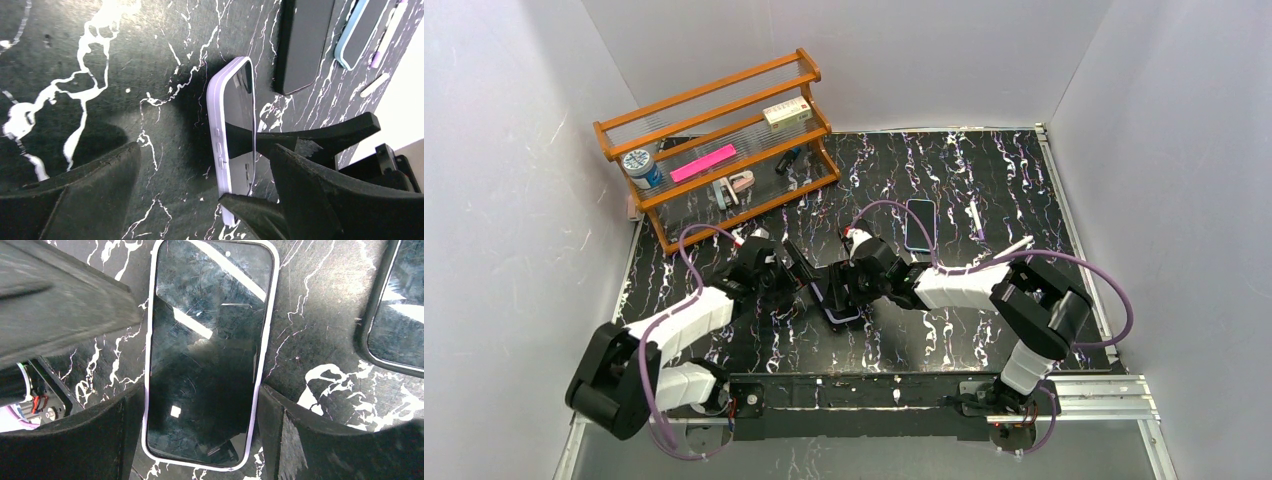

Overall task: Take the phone out of the phone case
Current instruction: Pick up the phone at the center of the board.

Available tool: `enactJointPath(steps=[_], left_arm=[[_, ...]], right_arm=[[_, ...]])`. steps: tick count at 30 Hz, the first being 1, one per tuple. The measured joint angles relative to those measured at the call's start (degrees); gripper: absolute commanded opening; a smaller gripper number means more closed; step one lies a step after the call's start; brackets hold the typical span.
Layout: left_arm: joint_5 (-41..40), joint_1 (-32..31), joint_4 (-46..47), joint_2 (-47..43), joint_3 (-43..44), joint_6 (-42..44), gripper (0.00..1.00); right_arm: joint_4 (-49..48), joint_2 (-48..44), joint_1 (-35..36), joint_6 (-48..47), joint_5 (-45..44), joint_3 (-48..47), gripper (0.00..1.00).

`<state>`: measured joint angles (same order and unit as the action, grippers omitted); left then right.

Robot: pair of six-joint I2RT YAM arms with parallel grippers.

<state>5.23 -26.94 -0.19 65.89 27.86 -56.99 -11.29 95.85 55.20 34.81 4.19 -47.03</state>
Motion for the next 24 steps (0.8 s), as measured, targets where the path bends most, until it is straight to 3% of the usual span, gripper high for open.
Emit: enactJointPath(steps=[6, 10, 17, 24], left_arm=[[1.0, -1.4, 3.2, 5.8, 0.9, -3.1, 0.96], [0.3, -2.1, 6.1, 6.8, 0.5, -6.4, 0.75], [-0.1, -4.3, 13.1, 10.3, -1.2, -12.3, 0.48], [-0.5, -5.6, 18.8, 11.6, -2.7, -15.7, 0.10]], right_arm=[[-0.6, 0.2, 0.0, 0.1, 0.5, 0.0, 0.01], [-0.8, 0.2, 0.0, 0.2, 0.7, 0.0, 0.02], [-1.7, 0.2, 0.0, 0.6, 1.0, 0.6, 0.04], [-4.0, 0.2, -0.1, 1.0, 0.6, 1.6, 0.08]])
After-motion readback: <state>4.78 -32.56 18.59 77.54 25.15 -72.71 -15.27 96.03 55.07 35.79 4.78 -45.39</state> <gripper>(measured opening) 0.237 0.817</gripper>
